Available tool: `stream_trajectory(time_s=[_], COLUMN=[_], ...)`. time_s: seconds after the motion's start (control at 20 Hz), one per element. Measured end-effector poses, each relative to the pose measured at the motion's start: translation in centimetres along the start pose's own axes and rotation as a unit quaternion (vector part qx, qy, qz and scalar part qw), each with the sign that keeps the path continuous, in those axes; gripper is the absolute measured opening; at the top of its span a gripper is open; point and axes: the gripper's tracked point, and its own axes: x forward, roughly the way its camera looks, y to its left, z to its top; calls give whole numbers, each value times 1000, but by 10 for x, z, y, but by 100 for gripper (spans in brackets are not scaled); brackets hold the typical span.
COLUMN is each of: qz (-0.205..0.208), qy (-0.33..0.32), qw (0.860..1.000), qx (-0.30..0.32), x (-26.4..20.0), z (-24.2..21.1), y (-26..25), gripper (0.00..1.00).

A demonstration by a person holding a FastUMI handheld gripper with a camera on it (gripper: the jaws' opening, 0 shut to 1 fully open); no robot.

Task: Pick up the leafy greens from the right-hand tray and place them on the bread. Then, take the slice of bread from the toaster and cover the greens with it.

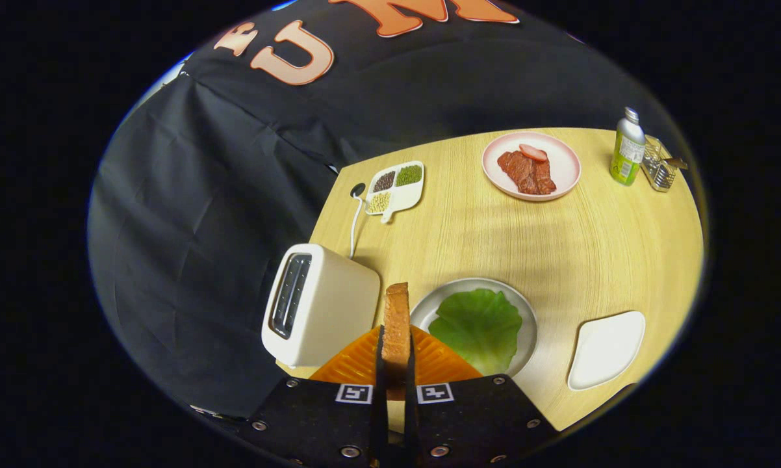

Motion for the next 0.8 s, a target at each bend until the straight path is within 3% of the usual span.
stream_trajectory(time_s=[0.25, 0.6, 0.7, 0.8], qz=[19, -15, -35, -56], qy=[25, 40, 37, 31], qw=[999, 999, 999, 998], qx=[16, 25, 15, -12], x=[31, 53, 56, 56], z=[-24, -39, -42, -44], y=[-33, -83, -97, -107], gripper=[10, 12, 21, 37])
